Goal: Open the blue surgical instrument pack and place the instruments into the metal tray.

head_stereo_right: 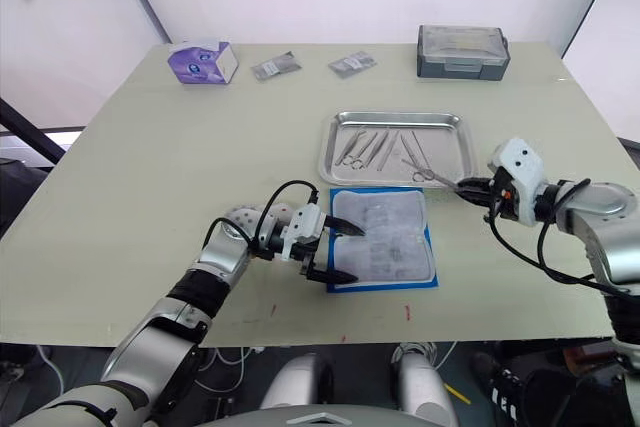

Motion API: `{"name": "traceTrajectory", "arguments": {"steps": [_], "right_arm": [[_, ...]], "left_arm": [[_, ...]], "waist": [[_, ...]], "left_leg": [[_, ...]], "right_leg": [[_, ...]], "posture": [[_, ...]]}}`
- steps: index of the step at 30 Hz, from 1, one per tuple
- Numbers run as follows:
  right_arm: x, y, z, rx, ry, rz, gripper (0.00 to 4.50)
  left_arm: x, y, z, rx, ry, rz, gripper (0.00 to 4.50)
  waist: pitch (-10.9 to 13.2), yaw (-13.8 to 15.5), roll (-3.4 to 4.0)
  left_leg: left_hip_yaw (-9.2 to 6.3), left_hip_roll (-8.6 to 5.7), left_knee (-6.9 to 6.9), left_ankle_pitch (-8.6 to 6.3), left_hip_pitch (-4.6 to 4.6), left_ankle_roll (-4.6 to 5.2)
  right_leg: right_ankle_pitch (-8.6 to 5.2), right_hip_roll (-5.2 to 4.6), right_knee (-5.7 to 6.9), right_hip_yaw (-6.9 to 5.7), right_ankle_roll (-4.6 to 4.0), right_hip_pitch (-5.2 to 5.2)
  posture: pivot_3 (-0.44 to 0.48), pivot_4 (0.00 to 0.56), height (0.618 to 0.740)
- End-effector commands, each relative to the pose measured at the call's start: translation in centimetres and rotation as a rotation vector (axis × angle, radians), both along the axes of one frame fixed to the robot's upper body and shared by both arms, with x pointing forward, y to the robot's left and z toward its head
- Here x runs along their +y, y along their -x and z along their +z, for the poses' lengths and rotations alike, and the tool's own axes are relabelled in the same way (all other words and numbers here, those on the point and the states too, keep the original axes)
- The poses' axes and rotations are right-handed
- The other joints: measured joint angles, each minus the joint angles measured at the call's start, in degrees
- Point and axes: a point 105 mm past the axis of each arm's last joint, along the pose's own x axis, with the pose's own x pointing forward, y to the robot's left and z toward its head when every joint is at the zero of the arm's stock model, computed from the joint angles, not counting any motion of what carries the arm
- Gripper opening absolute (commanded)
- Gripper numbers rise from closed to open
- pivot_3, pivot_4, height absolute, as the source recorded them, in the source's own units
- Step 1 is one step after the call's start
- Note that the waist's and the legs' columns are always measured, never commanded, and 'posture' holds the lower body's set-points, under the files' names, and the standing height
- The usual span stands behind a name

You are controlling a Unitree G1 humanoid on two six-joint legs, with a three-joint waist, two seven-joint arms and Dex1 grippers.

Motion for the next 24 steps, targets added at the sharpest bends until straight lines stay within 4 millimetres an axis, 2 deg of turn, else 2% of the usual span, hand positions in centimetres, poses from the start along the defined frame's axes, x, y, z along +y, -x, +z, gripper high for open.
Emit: {"name": "traceTrajectory", "arguments": {"steps": [1,7,14,18,24], "right_arm": [[-0.9,-1.9,0.9,-0.036,-0.037,-0.142,0.04],[-0.9,-4.8,0.5,-0.03,-0.064,-0.28,0.04],[0.1,-7.9,-0.2,-0.014,-0.048,-0.387,0.04],[0.9,-9.1,-0.6,0.003,-0.049,-0.41,0.04],[1.5,-9.9,-2.5,0.069,-0.027,-0.434,0.04]], "left_arm": [[1.6,2.4,-5.0,0.184,-0.148,0.012,4.5],[1.7,2.4,-5.1,0.183,-0.152,0.013,4.5],[1.6,2.4,-5.0,0.18,-0.15,0.018,4.5],[1.5,2.4,-5.0,0.179,-0.148,0.02,4.5],[1.7,2.4,-5.0,0.177,-0.146,0.03,4.5]], "waist": [[-0.01,0.03,0.02],[-0.03,-0.06,0.1],[-0.04,-0.09,0.16],[-0.05,-0.15,0.21],[-0.06,-0.11,0.26]], "left_leg": [[0.0,0.0,0.0,0.0,-0.01,0.0],[-0.01,0.0,0.0,0.0,-0.01,0.0],[-0.01,0.0,-0.02,0.0,-0.02,0.0],[-0.01,0.0,-0.02,0.0,-0.02,0.0],[-0.01,0.0,-0.02,0.0,-0.02,0.0]], "right_leg": [[0.0,0.0,0.0,0.0,0.0,0.0],[0.06,0.01,0.01,0.0,0.11,-0.01],[0.07,0.01,0.02,0.0,0.12,-0.02],[0.08,0.01,0.02,0.0,0.13,-0.02],[0.09,0.01,0.02,-0.01,0.14,-0.02]], "posture": [[0.0,0.15,0.731],[0.0,0.15,0.731],[0.0,0.15,0.731],[0.0,0.15,0.731],[0.0,0.15,0.731]]}}
